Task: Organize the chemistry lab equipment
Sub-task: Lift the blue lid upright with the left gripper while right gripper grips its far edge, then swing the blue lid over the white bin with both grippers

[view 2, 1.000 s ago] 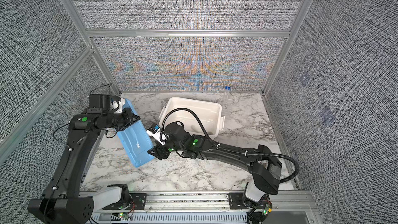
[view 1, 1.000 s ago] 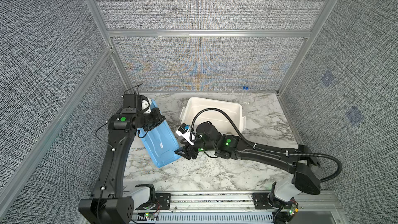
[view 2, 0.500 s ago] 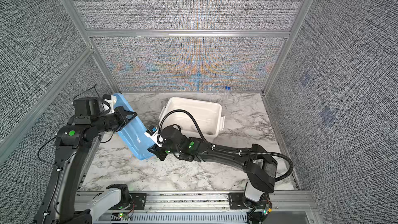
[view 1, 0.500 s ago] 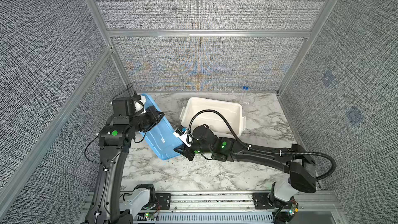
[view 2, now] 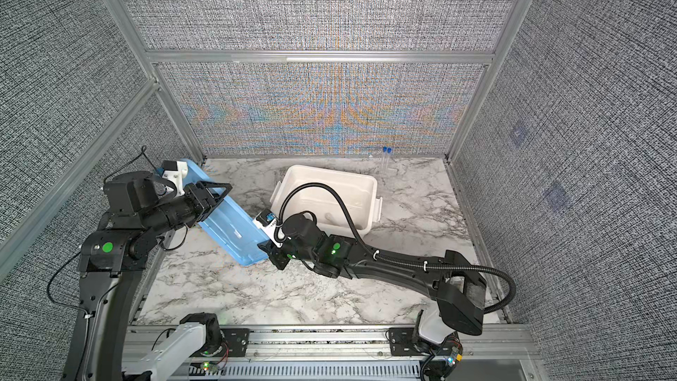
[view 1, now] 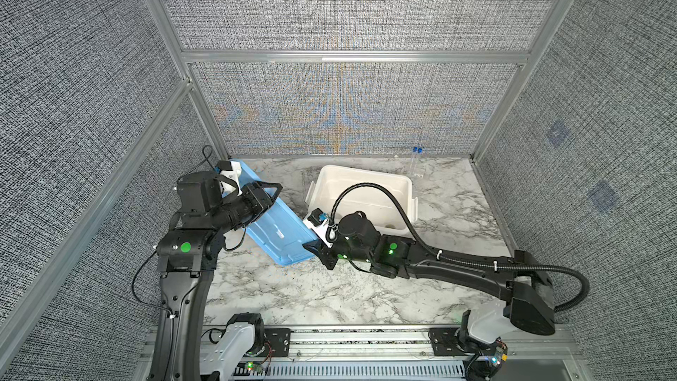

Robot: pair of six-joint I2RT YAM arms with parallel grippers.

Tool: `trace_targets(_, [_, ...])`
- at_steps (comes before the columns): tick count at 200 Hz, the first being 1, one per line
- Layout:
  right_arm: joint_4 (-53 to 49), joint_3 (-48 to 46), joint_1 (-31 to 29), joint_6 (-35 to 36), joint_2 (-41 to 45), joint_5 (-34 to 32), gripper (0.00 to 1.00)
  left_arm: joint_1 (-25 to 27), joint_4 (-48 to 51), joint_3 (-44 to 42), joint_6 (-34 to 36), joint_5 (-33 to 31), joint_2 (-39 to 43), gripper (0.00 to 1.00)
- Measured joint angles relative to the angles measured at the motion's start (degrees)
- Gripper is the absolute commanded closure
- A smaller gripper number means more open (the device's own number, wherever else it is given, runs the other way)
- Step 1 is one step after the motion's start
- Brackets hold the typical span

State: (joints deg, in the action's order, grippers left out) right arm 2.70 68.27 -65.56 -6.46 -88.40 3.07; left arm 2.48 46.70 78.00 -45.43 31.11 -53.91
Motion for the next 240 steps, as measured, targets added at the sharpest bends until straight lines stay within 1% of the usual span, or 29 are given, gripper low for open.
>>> trace_targets(22, [-1.31, 0.55, 0.35, 3.50, 2.05, -1.62, 0.85, 0.00, -0.76, 0.44, -0.26, -0.09, 1.36, 0.24])
trace_targets(45, [-2.47, 1.44, 1.88, 8.09, 4.66, -3.80, 0.86, 0.00, -1.38, 1.07, -0.26, -0.02, 2.36, 0.15])
trace_targets(77, [-3.23, 1.66, 4.66, 14.16, 8.20, -4.70, 0.86, 0.00, -2.12, 1.49, -0.26, 0.79, 3.54, 0.14])
trace_targets(116, [-2.91, 1.95, 7.41, 18.99, 10.88, -5.70, 0.88, -0.02, -3.23, 1.49, -0.22, 0.96, 4.83, 0.14])
trace_targets(152, [-2.78, 2.64, 8.41, 22.53, 13.00, -6.12, 0.88, 0.00, -3.39, 1.68, -0.22, 1.79, 5.14, 0.14])
trace_targets(173, [-2.64, 3.63, 9.33, 25.90, 14.34, -6.80, 0.88, 0.00, -4.22, 1.68, -0.24, 2.14, 5.81, 0.13])
trace_targets(194, [-2.10, 5.62, 10.71, 29.31, 14.95, -8.87, 0.88, 0.00, -7.78, 1.22, -0.39, 3.96, 6.91, 0.12])
trace_targets(204, [-2.01, 6.78, 11.67, 31.23, 15.02, -9.49, 0.88, 0.00, -10.25, 0.39, -1.11, 5.33, 7.56, 0.09])
trace_targets(219, [-1.95, 8.09, 13.29, 34.23, 15.02, -10.27, 0.88, 0.00, -14.62, -1.57, -1.77, 7.48, 8.61, 0.08])
trace_targets(240, [-1.46, 8.68, 15.47, 40.22, 15.02, -11.76, 0.88, 0.00, -17.97, -3.43, -2.62, 8.96, 9.68, 0.06])
